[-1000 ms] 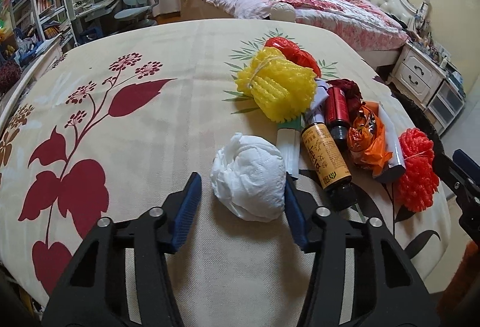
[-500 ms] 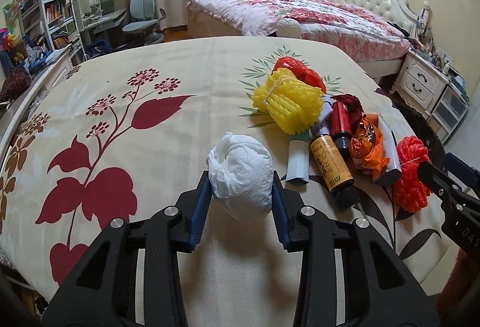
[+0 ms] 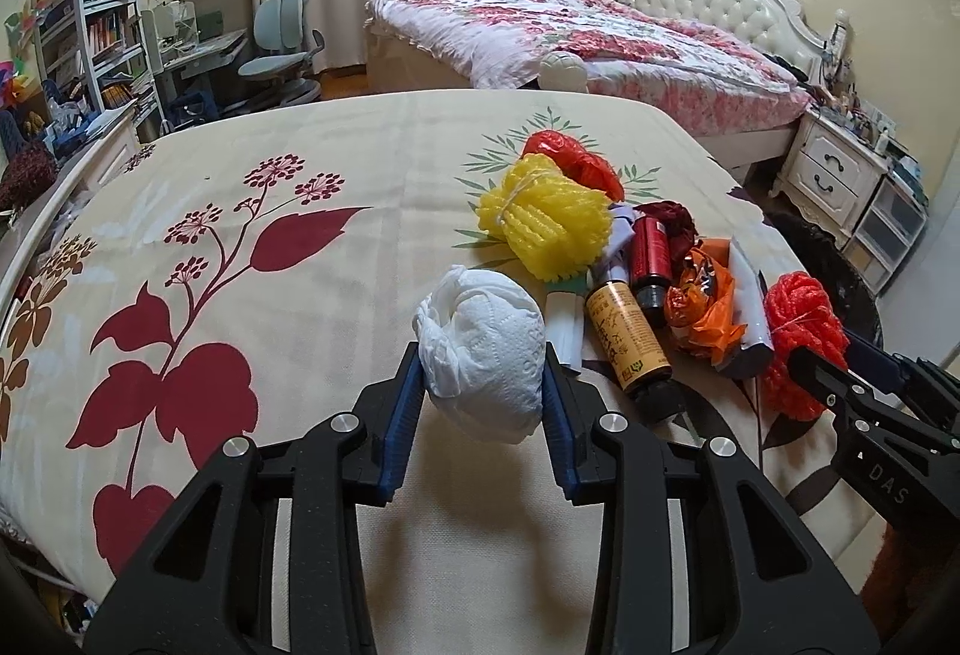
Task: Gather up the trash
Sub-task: 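Grasp the white crumpled tissue with the left tool while the right tool grasps the red mesh net, then carry both held items over the black bin and open both tools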
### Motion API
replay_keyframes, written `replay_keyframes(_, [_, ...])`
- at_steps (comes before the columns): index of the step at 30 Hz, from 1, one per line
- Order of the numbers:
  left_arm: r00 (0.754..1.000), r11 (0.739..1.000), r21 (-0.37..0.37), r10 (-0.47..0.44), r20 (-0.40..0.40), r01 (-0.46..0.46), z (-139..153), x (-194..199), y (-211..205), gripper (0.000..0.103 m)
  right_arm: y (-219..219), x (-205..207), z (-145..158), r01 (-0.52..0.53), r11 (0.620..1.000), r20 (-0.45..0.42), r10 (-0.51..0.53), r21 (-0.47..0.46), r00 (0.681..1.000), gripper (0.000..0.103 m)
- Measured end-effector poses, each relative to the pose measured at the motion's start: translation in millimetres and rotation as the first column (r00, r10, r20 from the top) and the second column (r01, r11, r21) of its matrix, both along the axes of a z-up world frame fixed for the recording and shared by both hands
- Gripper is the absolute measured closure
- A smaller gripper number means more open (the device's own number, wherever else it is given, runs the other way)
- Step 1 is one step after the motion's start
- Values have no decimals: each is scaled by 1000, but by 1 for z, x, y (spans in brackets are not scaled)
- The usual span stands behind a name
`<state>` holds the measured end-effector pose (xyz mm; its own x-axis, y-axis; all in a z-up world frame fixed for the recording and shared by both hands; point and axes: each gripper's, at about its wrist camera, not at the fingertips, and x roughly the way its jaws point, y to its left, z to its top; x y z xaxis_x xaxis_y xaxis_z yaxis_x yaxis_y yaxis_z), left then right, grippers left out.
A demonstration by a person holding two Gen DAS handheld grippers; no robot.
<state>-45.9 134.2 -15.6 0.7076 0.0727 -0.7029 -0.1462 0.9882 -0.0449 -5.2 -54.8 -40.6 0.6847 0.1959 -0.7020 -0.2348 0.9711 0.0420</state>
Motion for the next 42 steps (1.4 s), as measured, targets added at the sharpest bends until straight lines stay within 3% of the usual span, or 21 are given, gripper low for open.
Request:
replay_keyframes(8, [997,998,-11,-55,46,55,17,6,-25,67,-25,1,17,56,998,52,-56,7,997,61])
replay_keyframes(18, [976,982,-12,-186,112,188,36,41,-87,67,-90,21,34,202,979,117,-201,5,973,61])
replay_keyframes(28, [949,953,7,-302,91,302,20,94,-160,67,-140,54,31,283,959,138,-281,7,950,61])
replay_keyframes(42, [936,935,54,-352,27,350,-5,151,-224,67,-175,86,8,351,936,116,-349,-2,930,61])
